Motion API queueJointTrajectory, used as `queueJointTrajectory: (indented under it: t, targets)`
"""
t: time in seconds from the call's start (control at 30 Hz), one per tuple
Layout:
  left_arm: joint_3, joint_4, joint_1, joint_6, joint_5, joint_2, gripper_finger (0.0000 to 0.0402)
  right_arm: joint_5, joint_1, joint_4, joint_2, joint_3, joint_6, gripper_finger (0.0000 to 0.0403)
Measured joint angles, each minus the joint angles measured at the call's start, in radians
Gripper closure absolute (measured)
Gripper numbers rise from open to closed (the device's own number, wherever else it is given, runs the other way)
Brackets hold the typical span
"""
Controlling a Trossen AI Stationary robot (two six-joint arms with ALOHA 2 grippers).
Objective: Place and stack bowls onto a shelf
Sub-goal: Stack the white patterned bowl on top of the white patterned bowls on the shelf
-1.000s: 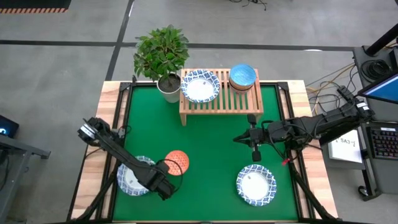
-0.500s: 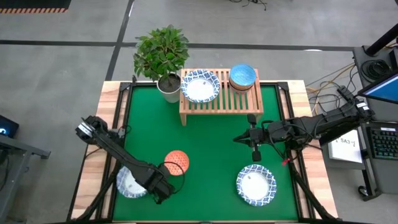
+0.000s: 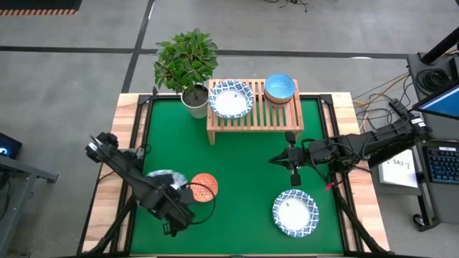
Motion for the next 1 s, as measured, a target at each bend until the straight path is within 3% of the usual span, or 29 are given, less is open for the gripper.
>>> queueJointTrajectory:
  t: [0.23, 0.33, 0.43, 0.6, 0.77, 1.0]
  targets:
    - [0.221, 0.026, 0.034, 0.234, -0.395, 0.01, 0.0401, 0.0, 0.0, 0.0, 0.0, 0.0, -0.002, 0.0394]
    - [0.306, 0.042, 0.051, 0.416, -0.593, 0.024, 0.0401, 0.0, 0.0, 0.0, 0.0, 0.0, -0.009, 0.0394]
    - [0.368, 0.098, 0.08, 0.626, -0.703, 0.031, 0.0401, 0.0, 0.0, 0.0, 0.0, -0.001, -0.015, 0.0394]
    - [0.422, 0.177, 0.171, 0.904, -0.714, 0.033, 0.0401, 0.0, 0.0, 0.001, 0.0, -0.002, -0.024, 0.0394]
    - [0.42, 0.207, 0.316, 1.09, -0.71, 0.033, 0.0401, 0.0, 0.0, 0.0, 0.0, -0.002, -0.024, 0.0394]
    - [0.363, 0.297, 0.567, 1.23, -0.554, 0.034, 0.0401, 0.001, 0.0, 0.0, 0.0, -0.002, -0.024, 0.0394]
